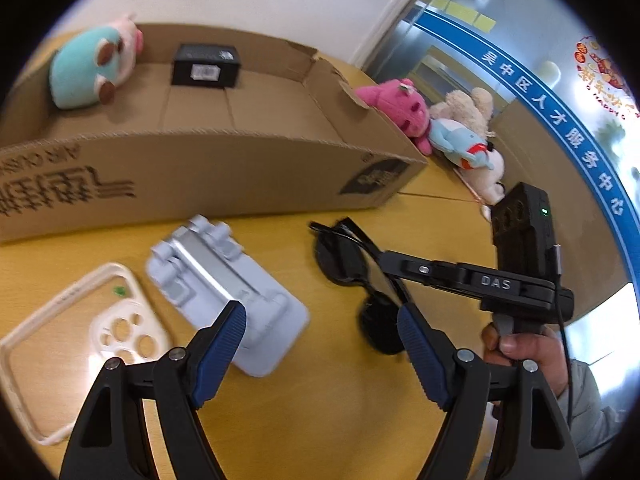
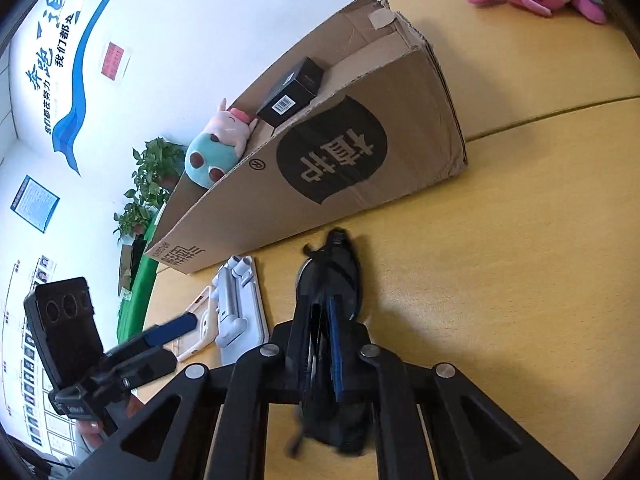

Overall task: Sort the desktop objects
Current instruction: 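Grasp the black sunglasses by the frame with the right gripper, then lift the sunglasses and lower them into the cardboard box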

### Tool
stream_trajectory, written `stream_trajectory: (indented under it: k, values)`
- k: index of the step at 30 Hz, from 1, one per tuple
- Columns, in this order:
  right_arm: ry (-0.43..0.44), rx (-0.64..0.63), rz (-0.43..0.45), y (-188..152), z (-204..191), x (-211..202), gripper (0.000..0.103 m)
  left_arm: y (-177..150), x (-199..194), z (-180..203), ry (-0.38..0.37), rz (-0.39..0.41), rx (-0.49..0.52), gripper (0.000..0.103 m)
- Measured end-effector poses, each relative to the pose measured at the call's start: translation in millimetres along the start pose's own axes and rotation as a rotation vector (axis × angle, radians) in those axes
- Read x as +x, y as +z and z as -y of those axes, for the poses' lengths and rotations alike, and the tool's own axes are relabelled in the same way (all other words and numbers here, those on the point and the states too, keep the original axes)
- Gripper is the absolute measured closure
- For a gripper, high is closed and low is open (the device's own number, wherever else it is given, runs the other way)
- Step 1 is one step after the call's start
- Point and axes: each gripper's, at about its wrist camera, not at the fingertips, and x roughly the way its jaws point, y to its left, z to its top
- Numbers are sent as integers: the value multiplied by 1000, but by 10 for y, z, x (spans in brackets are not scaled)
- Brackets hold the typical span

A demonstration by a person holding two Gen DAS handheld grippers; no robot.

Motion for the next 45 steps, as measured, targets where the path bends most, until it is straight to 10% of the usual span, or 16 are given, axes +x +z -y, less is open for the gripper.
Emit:
stream_trajectory:
  k: [12,16,18,21,25,45]
  values:
    - [19,-36,-42,-155,-95,-58,89,214,458,-2,-285,-103,-137,41]
    - [11,-48,-34,-198,-77,-214,46,261,608,45,-303,-150,-147,49]
    - [-5,-78,-42,-238,-115,-272,44,250,676,57,-317,-173,-157,49]
    - [-21,-148,-72,-299,-188,-291,46,230,773,36,-326,-208,-179,65]
    - [-79,-224,-162,-369,-277,-58,87,177,881,14,-329,-246,-205,89]
    - [-18,-478,79,21,-1215,-602,95,925,-294,497,-211,39,35,96]
